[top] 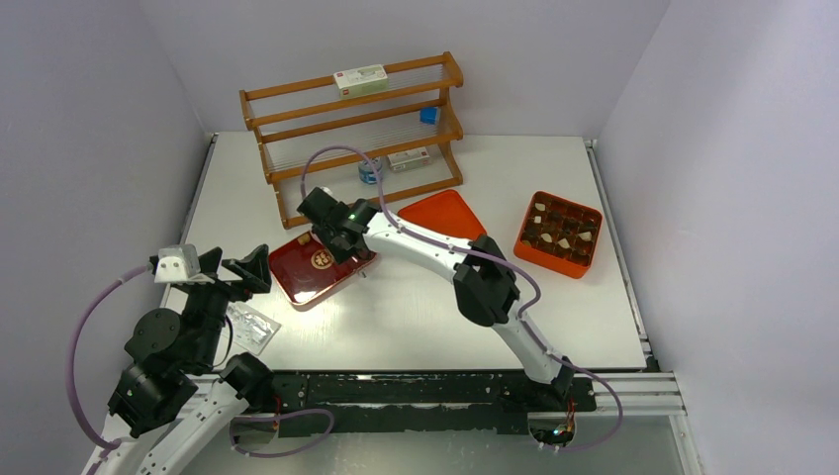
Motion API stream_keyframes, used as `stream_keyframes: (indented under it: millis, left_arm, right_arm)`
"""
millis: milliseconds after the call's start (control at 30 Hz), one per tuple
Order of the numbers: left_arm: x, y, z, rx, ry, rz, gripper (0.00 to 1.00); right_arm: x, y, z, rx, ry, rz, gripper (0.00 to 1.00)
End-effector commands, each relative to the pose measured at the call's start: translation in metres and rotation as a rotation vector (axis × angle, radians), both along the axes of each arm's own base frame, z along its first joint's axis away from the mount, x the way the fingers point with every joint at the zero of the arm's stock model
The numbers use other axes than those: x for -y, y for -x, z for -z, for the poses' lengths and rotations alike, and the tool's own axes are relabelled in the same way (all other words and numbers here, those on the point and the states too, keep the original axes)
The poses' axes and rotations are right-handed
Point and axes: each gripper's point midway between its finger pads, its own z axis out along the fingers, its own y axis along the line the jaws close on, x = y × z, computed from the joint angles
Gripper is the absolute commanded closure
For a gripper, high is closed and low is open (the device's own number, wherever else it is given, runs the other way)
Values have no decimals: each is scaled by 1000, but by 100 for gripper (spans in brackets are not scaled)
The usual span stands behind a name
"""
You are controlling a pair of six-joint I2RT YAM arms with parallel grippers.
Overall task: Pack the chocolate
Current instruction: Pick up the fake chocolate from the plate, then place the fake chocolate in the packing bottle.
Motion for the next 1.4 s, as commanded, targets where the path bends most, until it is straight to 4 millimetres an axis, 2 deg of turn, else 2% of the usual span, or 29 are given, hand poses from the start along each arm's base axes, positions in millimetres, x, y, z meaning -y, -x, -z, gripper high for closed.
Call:
stream_keyframes:
  millis: [0,433,700,1000,1233,1367]
  left_arm:
    - [0,-1,-3,10,2,-4,2]
    - [7,-5,0,-8,-20,19,2]
    - [7,-5,1,-13,-24,18,2]
    - [7,-4,0,-5,-24,22,2]
    - [7,-4,-1,2,-21,27,2]
    - [8,-4,-1,5,-24,31,2]
  right_arm:
    - [4,7,-45,28,-80,22,72]
    - [55,31,-82,35,-138,144,72]
    - [96,40,-90,-30,-150,331,72]
    - [156,31,-98,-44,-176,562,71]
    - [219,31,-102,-65,-169,727,70]
    - [248,34,-103,-53,-150,789,71]
